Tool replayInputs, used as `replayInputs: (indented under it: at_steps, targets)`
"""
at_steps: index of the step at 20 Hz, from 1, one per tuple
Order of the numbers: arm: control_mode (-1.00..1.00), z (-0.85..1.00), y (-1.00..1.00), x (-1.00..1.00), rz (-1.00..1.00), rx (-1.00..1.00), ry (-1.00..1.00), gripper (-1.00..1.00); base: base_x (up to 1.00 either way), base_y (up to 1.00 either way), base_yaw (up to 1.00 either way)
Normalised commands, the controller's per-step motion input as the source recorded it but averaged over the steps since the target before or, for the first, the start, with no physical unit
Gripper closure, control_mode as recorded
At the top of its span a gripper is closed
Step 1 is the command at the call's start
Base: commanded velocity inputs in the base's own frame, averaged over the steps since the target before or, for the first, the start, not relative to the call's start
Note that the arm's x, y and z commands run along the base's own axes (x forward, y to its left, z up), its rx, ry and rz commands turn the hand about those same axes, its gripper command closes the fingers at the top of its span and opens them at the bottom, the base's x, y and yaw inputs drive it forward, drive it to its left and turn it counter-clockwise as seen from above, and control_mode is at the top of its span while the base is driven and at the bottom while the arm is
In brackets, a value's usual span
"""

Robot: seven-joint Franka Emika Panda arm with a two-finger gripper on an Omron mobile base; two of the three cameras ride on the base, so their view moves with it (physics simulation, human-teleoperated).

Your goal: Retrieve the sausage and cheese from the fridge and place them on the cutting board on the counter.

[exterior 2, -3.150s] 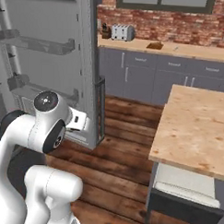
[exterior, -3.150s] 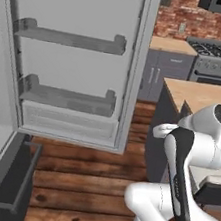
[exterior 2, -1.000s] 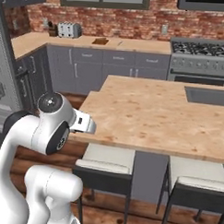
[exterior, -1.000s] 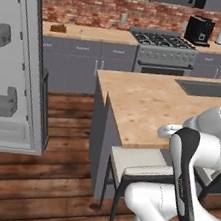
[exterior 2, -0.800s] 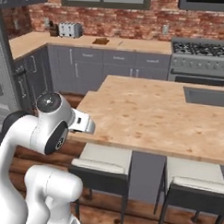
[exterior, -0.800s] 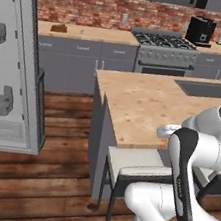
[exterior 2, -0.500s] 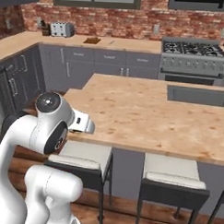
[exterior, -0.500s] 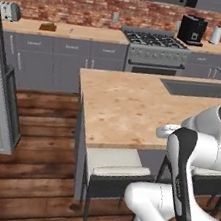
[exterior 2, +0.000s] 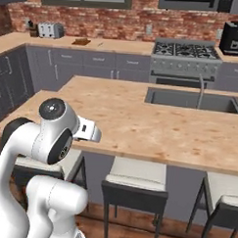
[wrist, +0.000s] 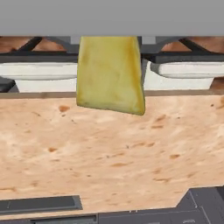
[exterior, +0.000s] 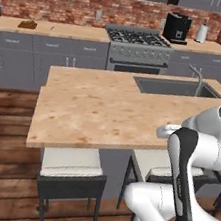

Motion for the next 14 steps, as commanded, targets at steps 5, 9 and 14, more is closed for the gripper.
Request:
replayInputs:
  at_steps: [5,9,14]
  targets:
    - [1.00,0.00,0.00,0.00,0.00,0.00,0.00,1.00,0.16,-0.77,0.00]
    - [1.00,0.00,0.00,0.00,0.00,0.00,0.00,1.00,0.17,-0.77,0.00]
    - [1.00,0.00,0.00,0.00,0.00,0.00,0.00,1.00,0.18,-0.77,0.00]
